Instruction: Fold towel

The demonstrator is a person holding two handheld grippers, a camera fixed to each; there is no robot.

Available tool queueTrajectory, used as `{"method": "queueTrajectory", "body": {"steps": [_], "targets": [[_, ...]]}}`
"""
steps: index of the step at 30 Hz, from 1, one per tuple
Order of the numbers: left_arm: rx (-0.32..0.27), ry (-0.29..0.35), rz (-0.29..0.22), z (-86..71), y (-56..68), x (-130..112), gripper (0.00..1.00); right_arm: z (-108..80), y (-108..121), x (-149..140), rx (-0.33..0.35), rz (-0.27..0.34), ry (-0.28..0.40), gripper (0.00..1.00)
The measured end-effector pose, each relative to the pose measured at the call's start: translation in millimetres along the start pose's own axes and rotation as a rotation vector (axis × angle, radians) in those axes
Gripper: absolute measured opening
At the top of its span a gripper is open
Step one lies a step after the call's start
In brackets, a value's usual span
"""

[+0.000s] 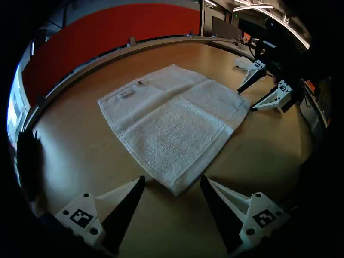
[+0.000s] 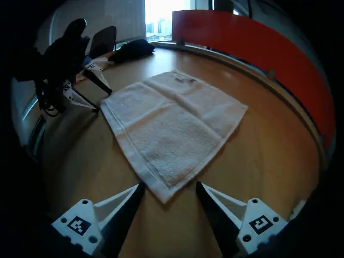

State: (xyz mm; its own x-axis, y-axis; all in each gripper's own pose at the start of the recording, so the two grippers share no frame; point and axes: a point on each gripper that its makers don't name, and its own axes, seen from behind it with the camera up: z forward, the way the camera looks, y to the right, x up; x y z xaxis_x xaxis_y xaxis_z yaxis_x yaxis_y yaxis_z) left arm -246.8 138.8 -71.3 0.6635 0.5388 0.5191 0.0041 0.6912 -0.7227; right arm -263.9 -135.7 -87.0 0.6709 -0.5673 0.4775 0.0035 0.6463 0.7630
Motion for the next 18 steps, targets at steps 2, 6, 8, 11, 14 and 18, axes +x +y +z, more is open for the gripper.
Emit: {"method": "queueTrajectory", "body": {"steps": [2,6,8,11,14,18], "targets": [[0.002,-0.001,0.004,0.4,0.3,0.6,0.95,-0.3,-0.6,0.2,0.002,-0.001,0.001,0.86],[0.003,-0.002,0.002,0.5,0.4,0.9,0.94,-0.6,-1.0,0.5,0.003,0.002,0.002,0.76],[0.005,-0.003,0.0,0.2,0.6,0.7,0.92,-0.8,-1.0,0.5,0.002,0.004,0.002,0.72],[0.004,-0.006,0.0,-0.2,1.9,0.6,0.87,-0.9,-1.2,0.7,0.004,0.003,0.002,0.67],[-0.003,-0.008,0.007,-0.1,5.4,1.0,0.81,-0.6,-1.5,1.2,0.007,0.002,0.001,0.6],[-0.009,-0.01,0.013,0.0,9.2,1.4,0.7,-0.3,-2.1,1.5,0.013,0.0,-0.001,0.5]]}}
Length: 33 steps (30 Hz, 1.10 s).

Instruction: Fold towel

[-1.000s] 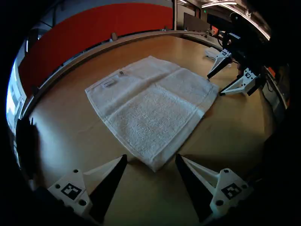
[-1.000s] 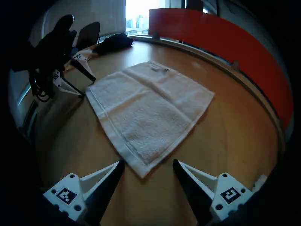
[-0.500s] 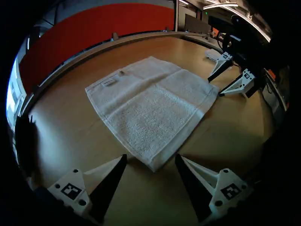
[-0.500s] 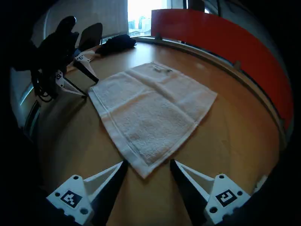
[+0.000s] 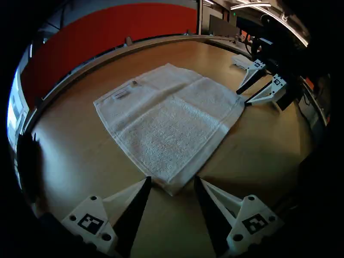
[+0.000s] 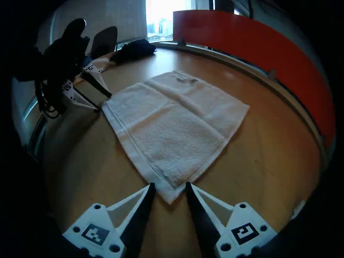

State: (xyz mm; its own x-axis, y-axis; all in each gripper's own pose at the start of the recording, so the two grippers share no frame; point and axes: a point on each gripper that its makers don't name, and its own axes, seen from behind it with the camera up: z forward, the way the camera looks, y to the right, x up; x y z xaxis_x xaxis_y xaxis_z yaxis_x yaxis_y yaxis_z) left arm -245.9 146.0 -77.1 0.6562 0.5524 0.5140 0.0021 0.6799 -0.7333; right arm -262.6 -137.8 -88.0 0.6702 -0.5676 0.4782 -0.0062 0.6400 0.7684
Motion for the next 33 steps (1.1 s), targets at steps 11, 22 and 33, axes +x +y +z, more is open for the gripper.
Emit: {"method": "queueTrajectory", "body": {"steps": [11,22,33], "targets": [[0.015,-0.013,-0.023,2.1,-0.8,3.1,0.35,2.5,-1.4,0.6,0.012,0.001,-0.007,0.26],[0.039,-0.031,-0.063,2.1,-4.0,6.1,0.18,2.7,-5.2,13.3,0.011,0.009,0.022,0.1],[0.04,-0.023,-0.108,-8.0,-2.2,17.3,0.18,-15.0,0.5,28.1,-0.005,0.026,0.062,0.09]]}}
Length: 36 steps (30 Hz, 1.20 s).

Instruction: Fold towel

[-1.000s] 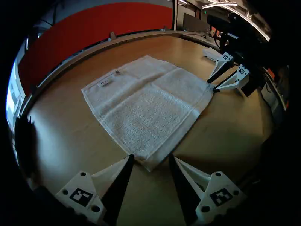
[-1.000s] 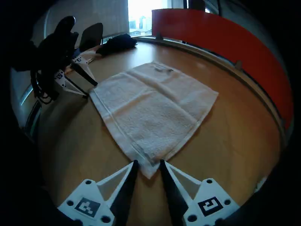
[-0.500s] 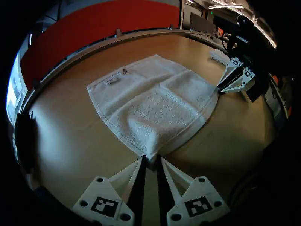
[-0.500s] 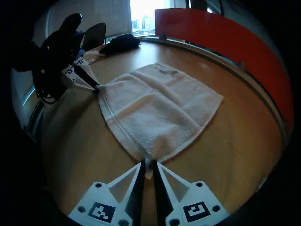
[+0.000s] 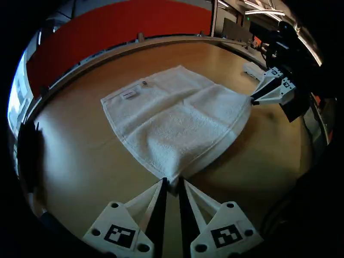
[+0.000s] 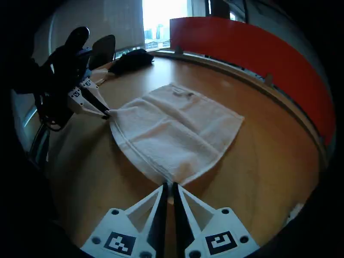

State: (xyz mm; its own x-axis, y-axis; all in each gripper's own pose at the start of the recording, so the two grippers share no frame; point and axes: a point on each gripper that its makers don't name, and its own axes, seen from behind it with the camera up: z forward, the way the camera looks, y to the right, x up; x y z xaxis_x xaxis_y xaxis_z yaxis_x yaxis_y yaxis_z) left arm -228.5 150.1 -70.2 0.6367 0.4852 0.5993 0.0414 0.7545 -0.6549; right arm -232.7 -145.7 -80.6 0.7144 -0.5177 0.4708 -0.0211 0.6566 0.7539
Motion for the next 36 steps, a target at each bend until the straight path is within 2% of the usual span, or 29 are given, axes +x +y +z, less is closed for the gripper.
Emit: {"method": "queueTrajectory", "body": {"steps": [9,24,36], "targets": [[-0.01,0.016,-0.056,-18.8,5.1,15.2,0.18,-20.1,2.0,15.3,-0.013,0.034,0.036,0.09],[0.0,0.052,-0.081,-61.9,12.4,45.6,0.18,-60.9,-8.4,47.6,-0.006,0.022,0.076,0.09],[-0.01,0.063,-0.106,-89.7,24.0,53.5,0.18,-89.1,-17.0,64.9,0.01,0.011,0.092,0.09]]}}
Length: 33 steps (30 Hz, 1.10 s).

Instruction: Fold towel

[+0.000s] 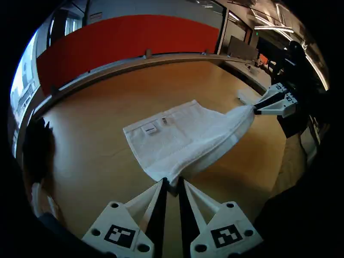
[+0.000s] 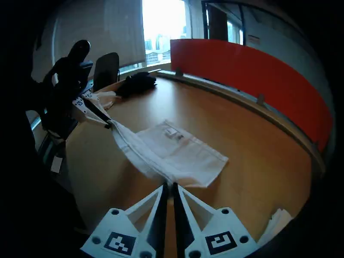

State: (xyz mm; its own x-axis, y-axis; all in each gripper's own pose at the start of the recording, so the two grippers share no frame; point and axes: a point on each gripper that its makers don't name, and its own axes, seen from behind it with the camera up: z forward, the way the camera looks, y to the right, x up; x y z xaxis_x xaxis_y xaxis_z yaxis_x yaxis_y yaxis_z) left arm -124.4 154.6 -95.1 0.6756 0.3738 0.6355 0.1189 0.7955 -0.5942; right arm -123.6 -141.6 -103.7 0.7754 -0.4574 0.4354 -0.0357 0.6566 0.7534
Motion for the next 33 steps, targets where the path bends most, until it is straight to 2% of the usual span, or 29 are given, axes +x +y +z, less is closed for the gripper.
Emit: {"method": "queueTrajectory", "body": {"steps": [9,21,33], "targets": [[-0.006,0.005,0.001,-14.3,6.0,7.6,0.18,-11.0,-4.1,14.4,0.006,0.01,0.02,0.09],[-0.025,-0.003,0.01,-27.1,18.3,6.8,0.18,-26.2,-11.0,14.6,0.025,-0.014,0.005,0.09],[-0.024,0.004,-0.004,-25.5,17.6,10.8,0.18,-24.1,-7.1,15.4,0.022,-0.01,0.006,0.09]]}}
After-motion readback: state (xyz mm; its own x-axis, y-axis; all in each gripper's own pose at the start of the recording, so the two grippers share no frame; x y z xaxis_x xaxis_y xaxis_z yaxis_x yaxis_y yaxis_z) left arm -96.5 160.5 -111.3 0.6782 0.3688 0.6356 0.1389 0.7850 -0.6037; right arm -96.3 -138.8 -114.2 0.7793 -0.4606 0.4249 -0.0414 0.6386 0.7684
